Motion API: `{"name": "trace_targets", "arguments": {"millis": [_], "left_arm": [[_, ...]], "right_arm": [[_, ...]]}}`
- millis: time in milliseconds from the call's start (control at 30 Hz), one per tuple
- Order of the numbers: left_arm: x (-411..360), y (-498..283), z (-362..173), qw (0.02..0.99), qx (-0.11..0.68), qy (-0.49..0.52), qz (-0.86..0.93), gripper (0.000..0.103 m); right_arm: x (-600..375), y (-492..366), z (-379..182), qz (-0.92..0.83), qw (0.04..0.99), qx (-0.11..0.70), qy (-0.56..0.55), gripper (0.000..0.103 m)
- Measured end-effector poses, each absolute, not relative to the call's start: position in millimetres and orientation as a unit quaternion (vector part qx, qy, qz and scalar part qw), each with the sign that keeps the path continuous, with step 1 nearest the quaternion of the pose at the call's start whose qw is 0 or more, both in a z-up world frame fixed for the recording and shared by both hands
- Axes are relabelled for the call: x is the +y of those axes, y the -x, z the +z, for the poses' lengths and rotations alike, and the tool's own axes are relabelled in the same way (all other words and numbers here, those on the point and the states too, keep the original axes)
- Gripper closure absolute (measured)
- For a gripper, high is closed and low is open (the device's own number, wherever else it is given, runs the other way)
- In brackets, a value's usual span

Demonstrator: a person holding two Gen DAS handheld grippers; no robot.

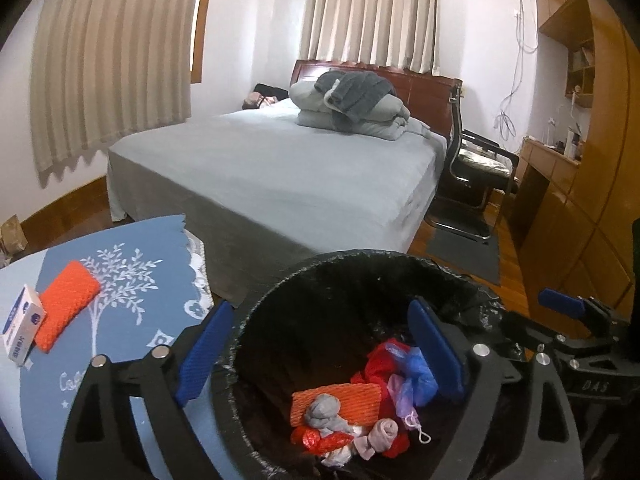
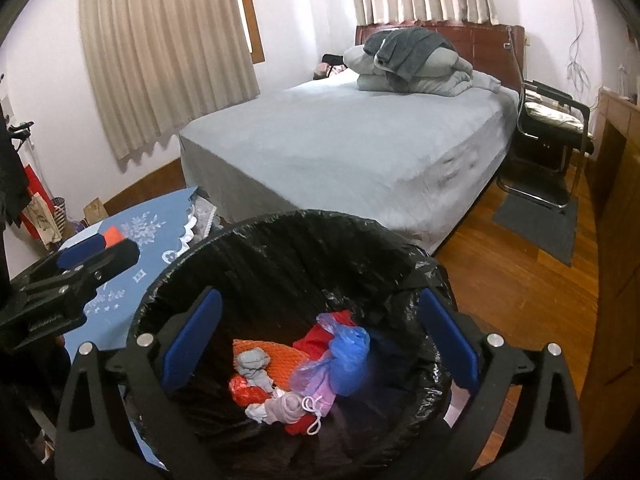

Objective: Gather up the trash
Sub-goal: 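Move both open tools back toward the white box and orange sleeve on the table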

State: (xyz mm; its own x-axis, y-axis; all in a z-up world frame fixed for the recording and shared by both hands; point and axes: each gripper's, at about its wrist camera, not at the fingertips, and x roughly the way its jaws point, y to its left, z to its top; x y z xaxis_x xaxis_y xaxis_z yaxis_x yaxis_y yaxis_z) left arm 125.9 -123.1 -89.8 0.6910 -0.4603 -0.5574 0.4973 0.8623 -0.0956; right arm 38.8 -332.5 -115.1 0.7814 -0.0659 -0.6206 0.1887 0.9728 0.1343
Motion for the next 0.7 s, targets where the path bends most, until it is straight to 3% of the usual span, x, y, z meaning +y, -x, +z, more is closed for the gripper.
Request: {"name": "trace_targets", "arguments": {"millis": [267, 700], "left_arm": [[-84.6, -116.6, -82.2, 0.928, 0.291, -0.018, -0.232, 0.006], [-17.0, -115.1, -80.5, 0.941, 0.29, 0.003, -0.171, 0.006]], "right_arm": [[-317.0, -39.6, -103.0, -0.065, 0.943, 0.315, -0.091, 0.006], [-266.4, -59.7, -92.0, -0.03, 0.948, 0.31, -0.072, 0.006]]}}
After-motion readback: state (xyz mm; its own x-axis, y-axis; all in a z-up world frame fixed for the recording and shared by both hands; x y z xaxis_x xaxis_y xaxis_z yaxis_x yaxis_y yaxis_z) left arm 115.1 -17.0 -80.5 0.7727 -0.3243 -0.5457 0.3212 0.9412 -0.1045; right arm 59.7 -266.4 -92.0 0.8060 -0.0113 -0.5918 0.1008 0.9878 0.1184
